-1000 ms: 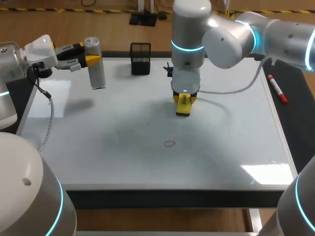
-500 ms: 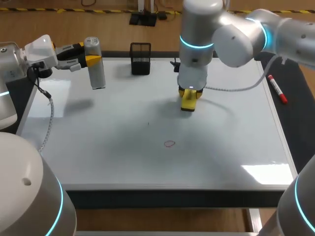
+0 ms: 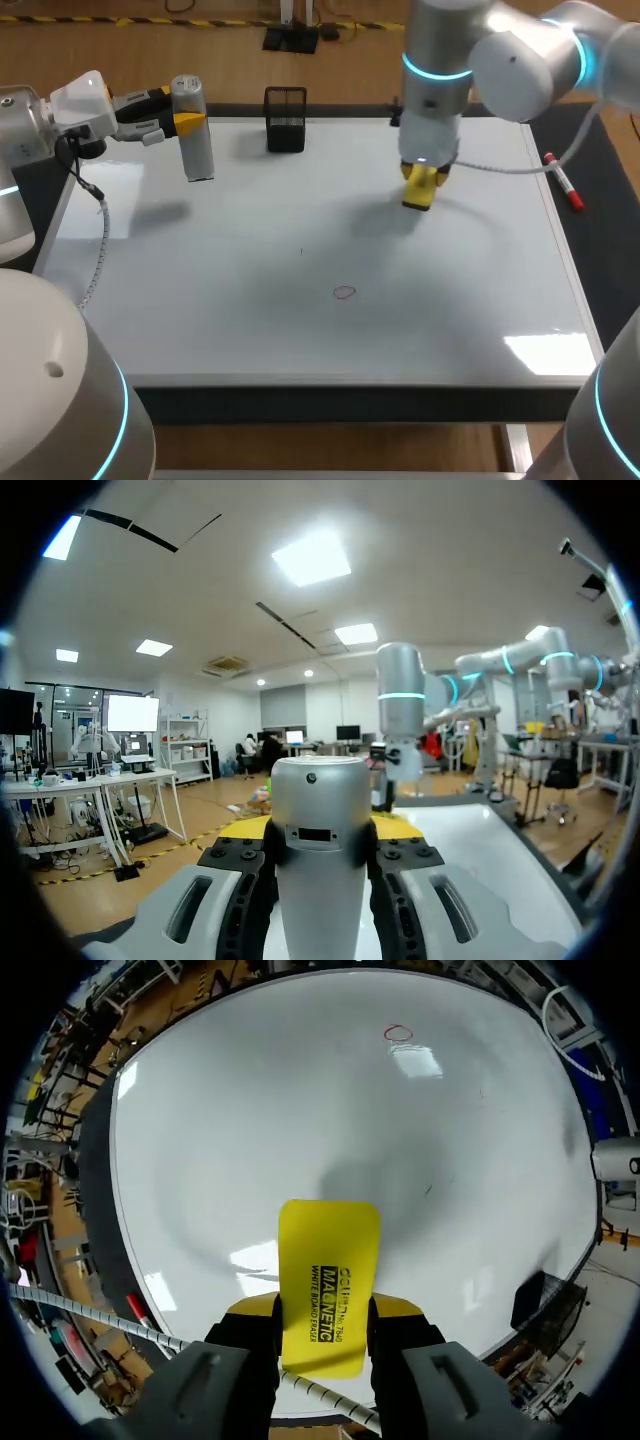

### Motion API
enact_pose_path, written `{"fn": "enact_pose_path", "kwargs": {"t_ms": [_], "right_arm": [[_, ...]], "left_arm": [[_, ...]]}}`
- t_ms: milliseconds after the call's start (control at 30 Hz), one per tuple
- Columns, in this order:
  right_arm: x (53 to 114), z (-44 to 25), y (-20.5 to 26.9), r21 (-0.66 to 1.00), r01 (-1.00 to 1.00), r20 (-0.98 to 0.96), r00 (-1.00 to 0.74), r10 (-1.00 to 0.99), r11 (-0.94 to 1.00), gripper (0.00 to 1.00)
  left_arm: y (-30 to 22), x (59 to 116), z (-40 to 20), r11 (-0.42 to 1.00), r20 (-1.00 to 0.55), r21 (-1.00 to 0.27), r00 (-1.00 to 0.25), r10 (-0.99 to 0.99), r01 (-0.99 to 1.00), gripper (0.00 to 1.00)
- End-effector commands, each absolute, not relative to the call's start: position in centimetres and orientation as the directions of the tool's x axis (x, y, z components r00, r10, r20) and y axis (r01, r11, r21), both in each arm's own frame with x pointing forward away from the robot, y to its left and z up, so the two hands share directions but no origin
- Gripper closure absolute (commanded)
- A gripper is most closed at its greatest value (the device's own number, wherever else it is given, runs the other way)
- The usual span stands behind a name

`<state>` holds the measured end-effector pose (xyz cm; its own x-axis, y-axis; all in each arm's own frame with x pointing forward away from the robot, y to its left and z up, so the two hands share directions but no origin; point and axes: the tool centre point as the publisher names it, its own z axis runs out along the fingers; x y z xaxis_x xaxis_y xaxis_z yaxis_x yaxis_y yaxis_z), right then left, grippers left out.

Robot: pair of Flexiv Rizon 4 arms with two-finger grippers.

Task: Pick up the inspection probe, press it on each red-marked spot on the whiteboard one by one, put down the probe, pick up the eraser, and wipe off all the red marks.

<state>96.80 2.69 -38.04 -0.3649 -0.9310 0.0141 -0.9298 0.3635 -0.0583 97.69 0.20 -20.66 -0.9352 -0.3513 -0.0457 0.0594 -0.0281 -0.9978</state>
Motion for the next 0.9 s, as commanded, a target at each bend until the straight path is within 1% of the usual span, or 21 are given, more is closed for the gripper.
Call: {"fn": "enact_pose_path", "kwargs": {"t_ms": [33, 167, 333, 900], "right_arm": [[96.5, -37.2, -0.2, -0.058, -0.915, 0.01, -0.4, -0.917, 0.399, 1.0], [96.8, -37.3, -2.4, -0.055, -0.894, 0.03, -0.446, -0.895, 0.444, 1.0], [96.8, -37.6, -4.0, -0.038, -0.875, 0.032, -0.483, -0.875, 0.482, 1.0], [96.7, -37.8, -4.4, -0.029, -0.864, 0.05, -0.504, -0.862, 0.503, 1.0]], "left_arm": [[0.2, 97.7, -20.6, -0.029, -0.046, -0.998, -0.935, -0.352, 0.061, 1.0], [0.2, 97.7, -20.6, -0.029, -0.046, -0.998, -0.935, -0.352, 0.061, 1.0], [0.2, 97.7, -20.6, -0.029, -0.046, -0.998, -0.935, -0.352, 0.061, 1.0], [0.2, 97.7, -20.6, -0.029, -0.046, -0.998, -0.935, -0.352, 0.061, 1.0]]}}
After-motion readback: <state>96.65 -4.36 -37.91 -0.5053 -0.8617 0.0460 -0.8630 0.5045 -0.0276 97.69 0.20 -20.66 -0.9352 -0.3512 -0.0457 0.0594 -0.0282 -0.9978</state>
